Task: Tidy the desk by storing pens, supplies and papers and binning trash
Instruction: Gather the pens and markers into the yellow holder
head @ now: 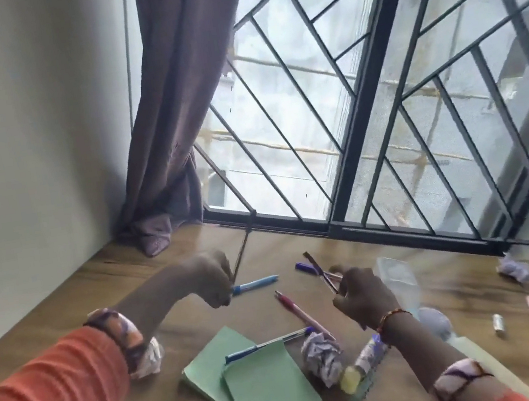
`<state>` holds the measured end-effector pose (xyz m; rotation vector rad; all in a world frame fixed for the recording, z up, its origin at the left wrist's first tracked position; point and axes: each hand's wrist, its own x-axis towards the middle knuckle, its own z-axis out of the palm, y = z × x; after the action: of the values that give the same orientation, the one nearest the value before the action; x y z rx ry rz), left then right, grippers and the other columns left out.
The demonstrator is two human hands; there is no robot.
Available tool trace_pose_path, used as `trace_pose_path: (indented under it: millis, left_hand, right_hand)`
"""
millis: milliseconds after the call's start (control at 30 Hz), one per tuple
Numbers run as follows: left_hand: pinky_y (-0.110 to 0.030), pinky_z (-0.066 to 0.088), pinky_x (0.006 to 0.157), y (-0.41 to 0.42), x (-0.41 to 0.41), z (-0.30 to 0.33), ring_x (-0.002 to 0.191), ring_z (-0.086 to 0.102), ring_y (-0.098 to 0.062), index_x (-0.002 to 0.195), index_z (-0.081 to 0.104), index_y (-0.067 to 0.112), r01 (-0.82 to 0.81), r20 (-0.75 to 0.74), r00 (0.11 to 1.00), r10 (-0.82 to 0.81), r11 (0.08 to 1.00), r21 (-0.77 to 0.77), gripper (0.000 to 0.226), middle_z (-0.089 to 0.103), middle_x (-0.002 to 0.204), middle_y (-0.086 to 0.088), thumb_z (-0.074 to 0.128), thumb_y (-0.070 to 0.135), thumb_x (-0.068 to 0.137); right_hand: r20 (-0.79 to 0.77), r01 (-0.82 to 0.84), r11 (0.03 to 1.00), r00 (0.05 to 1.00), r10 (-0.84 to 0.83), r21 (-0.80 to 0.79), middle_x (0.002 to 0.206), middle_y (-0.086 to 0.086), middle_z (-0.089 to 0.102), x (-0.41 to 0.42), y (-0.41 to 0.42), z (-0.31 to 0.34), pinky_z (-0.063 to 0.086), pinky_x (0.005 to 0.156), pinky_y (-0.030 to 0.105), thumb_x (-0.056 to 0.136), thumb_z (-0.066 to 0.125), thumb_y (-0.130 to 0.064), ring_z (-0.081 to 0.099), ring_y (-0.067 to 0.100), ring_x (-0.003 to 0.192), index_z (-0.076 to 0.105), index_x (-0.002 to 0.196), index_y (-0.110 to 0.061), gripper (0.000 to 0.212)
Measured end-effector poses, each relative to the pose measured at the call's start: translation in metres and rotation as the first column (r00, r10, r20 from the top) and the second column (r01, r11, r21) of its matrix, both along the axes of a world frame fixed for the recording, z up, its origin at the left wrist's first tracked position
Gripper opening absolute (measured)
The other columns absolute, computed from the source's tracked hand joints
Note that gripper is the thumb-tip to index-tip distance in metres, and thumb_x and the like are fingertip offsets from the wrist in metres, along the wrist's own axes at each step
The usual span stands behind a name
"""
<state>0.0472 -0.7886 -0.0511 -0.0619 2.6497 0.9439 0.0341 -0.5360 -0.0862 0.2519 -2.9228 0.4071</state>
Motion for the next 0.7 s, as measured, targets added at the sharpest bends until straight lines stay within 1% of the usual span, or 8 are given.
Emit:
trace_pose_path:
  millis: [67, 133, 200, 300, 400, 533, 600, 700]
  left_hand:
    - [-0.021, 0.056, 0.058, 0.021, 0.002, 0.017, 0.055, 0.064, -0.013, 0.095, 0.061, -0.009, 0.006, -0.012, 1.0, -0.003, 0.969, 0.246, 0.013, 0.066, 0.058, -0.006, 0.06, -0.005, 0.083]
    - [-0.021, 0.057, 0.057, 0.052, 0.003, 0.03, 0.052, 0.066, -0.013, 0.084, 0.062, -0.006, 0.068, -0.046, 0.997, -0.054, 0.916, 0.396, 0.003, 0.067, 0.055, -0.006, 0.058, -0.005, 0.084]
    - [-0.022, 0.057, 0.057, 0.093, -0.002, 0.036, 0.05, 0.065, -0.013, 0.075, 0.065, -0.002, 0.136, -0.107, 0.99, -0.097, 0.878, 0.459, 0.01, 0.067, 0.056, -0.008, 0.06, -0.005, 0.083]
    - [-0.022, 0.055, 0.051, 0.167, -0.009, 0.041, 0.046, 0.061, -0.013, 0.066, 0.066, 0.0, 0.231, -0.198, 0.969, -0.146, 0.813, 0.534, 0.015, 0.064, 0.053, -0.009, 0.064, -0.007, 0.079]
    - [-0.021, 0.053, 0.045, 0.25, -0.003, 0.047, 0.043, 0.058, -0.012, 0.07, 0.062, 0.001, 0.293, -0.239, 0.952, -0.191, 0.793, 0.534, 0.012, 0.06, 0.053, -0.01, 0.065, -0.008, 0.077]
    - [-0.024, 0.053, 0.046, 0.355, 0.009, 0.052, 0.044, 0.056, -0.015, 0.07, 0.059, 0.005, 0.381, -0.256, 0.924, -0.284, 0.74, 0.554, 0.015, 0.057, 0.053, -0.01, 0.066, -0.007, 0.076]
    - [-0.023, 0.052, 0.045, 0.404, 0.019, 0.053, 0.041, 0.055, -0.013, 0.073, 0.057, 0.005, 0.38, -0.235, 0.925, -0.299, 0.694, 0.612, 0.015, 0.056, 0.05, -0.007, 0.064, -0.006, 0.078]
    - [-0.02, 0.047, 0.041, 0.47, 0.036, 0.051, 0.039, 0.05, -0.012, 0.071, 0.054, 0.007, 0.388, -0.201, 0.915, -0.349, 0.63, 0.673, 0.018, 0.051, 0.05, -0.005, 0.059, -0.007, 0.082]
  right_hand:
    - [-0.096, -0.006, 0.984, 0.995, -0.012, -0.179, 0.079, 0.006, 0.067, 0.012, 0.019, 0.019, 0.051, 0.072, 0.03, 0.073, 0.062, -0.01, 0.063, 0.023, 0.076, 0.058, 0.116, -0.014, 0.043]
    - [-0.157, 0.016, 0.935, 0.985, -0.077, -0.355, 0.07, 0.004, 0.063, 0.026, 0.045, 0.039, 0.054, 0.069, 0.036, 0.072, 0.064, -0.009, 0.063, 0.025, 0.068, 0.06, 0.099, -0.012, 0.027]
    - [-0.154, 0.058, 0.841, 0.974, -0.165, -0.538, 0.066, 0.003, 0.06, 0.041, 0.076, 0.055, 0.057, 0.064, 0.045, 0.074, 0.064, -0.006, 0.063, 0.026, 0.063, 0.054, 0.085, -0.01, 0.015]
    - [-0.096, 0.105, 0.675, 0.962, -0.254, -0.73, 0.067, 0.01, 0.055, 0.066, 0.134, 0.068, 0.058, 0.056, 0.047, 0.077, 0.061, -0.001, 0.058, 0.024, 0.059, 0.049, 0.083, -0.007, 0.014]
    - [-0.049, 0.149, 0.554, 0.944, -0.327, -0.819, 0.074, 0.013, 0.056, 0.094, 0.203, 0.073, 0.058, 0.056, 0.047, 0.08, 0.058, 0.001, 0.06, 0.025, 0.058, 0.05, 0.094, -0.004, 0.017]
    - [0.041, 0.246, 0.415, 0.895, -0.445, -0.876, 0.084, 0.011, 0.058, 0.132, 0.295, 0.076, 0.058, 0.054, 0.038, 0.083, 0.059, -0.005, 0.063, 0.021, 0.068, 0.054, 0.091, -0.011, 0.011]
    - [0.07, 0.29, 0.377, 0.863, -0.501, -0.88, 0.09, 0.014, 0.062, 0.148, 0.338, 0.076, 0.059, 0.058, 0.041, 0.084, 0.058, -0.007, 0.065, 0.025, 0.071, 0.055, 0.091, -0.011, 0.008]
    - [0.103, 0.305, 0.312, 0.844, -0.527, -0.9, 0.081, 0.012, 0.061, 0.172, 0.391, 0.076, 0.059, 0.054, 0.038, 0.089, 0.053, -0.008, 0.064, 0.023, 0.066, 0.052, 0.084, -0.012, 0.006]
